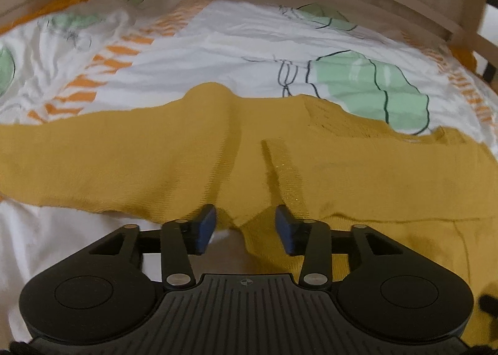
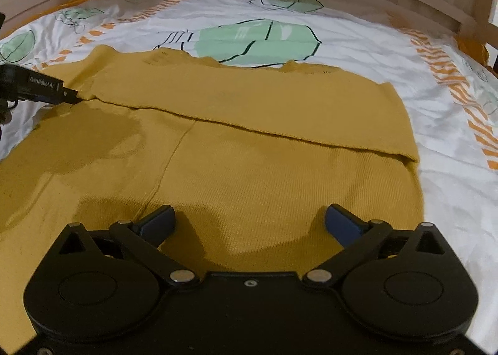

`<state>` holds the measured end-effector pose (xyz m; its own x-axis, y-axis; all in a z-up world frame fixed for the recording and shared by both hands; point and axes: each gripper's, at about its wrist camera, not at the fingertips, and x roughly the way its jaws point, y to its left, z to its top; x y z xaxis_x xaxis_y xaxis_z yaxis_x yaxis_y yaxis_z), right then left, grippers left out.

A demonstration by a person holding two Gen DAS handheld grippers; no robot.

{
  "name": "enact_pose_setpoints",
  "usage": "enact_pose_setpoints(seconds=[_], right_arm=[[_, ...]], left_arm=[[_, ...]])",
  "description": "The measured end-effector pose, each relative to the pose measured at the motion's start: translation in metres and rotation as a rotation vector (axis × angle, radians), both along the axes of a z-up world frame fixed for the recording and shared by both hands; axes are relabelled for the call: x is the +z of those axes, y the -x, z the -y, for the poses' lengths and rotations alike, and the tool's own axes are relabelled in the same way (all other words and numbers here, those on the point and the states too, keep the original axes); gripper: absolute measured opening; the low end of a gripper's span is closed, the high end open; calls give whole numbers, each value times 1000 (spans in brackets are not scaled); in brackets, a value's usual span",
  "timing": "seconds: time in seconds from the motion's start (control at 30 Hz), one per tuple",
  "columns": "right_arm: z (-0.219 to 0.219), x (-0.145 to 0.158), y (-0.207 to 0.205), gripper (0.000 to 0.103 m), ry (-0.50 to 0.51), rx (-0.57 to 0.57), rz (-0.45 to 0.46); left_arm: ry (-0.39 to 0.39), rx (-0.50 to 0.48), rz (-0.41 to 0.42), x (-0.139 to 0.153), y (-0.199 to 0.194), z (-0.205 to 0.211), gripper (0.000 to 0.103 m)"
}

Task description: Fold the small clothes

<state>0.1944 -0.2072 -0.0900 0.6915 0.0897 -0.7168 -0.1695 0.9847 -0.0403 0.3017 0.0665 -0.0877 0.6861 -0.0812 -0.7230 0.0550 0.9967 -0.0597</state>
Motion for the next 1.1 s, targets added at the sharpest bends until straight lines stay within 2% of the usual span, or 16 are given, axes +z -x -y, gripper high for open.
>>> enact_pose_setpoints(seconds=[0.13, 0.23, 0.33, 0.57, 0.77, 0.93, 1.1], right_arm=[[4, -1, 0, 103, -23, 9, -1], [4, 0, 0, 103, -22, 15, -3], [-2, 3, 2, 102, 11, 41, 8], [-11, 17, 10, 102, -31, 84, 108], [-6, 24, 12, 102, -102, 26, 186], [2, 23, 4, 102, -171, -11, 139], [5, 20, -1, 102, -242, -37, 89]], left_arm=[[0, -49, -23, -3, -2, 6, 66], [1, -69, -38, 2, -3, 3, 65], [16, -37, -11, 12, 1, -12, 63], [8, 145, 68, 49, 9, -90, 63], [77, 387, 67, 62, 9, -180, 63], [106, 530, 45, 56, 8, -228, 63], [123, 623, 32, 39, 8, -251, 63]])
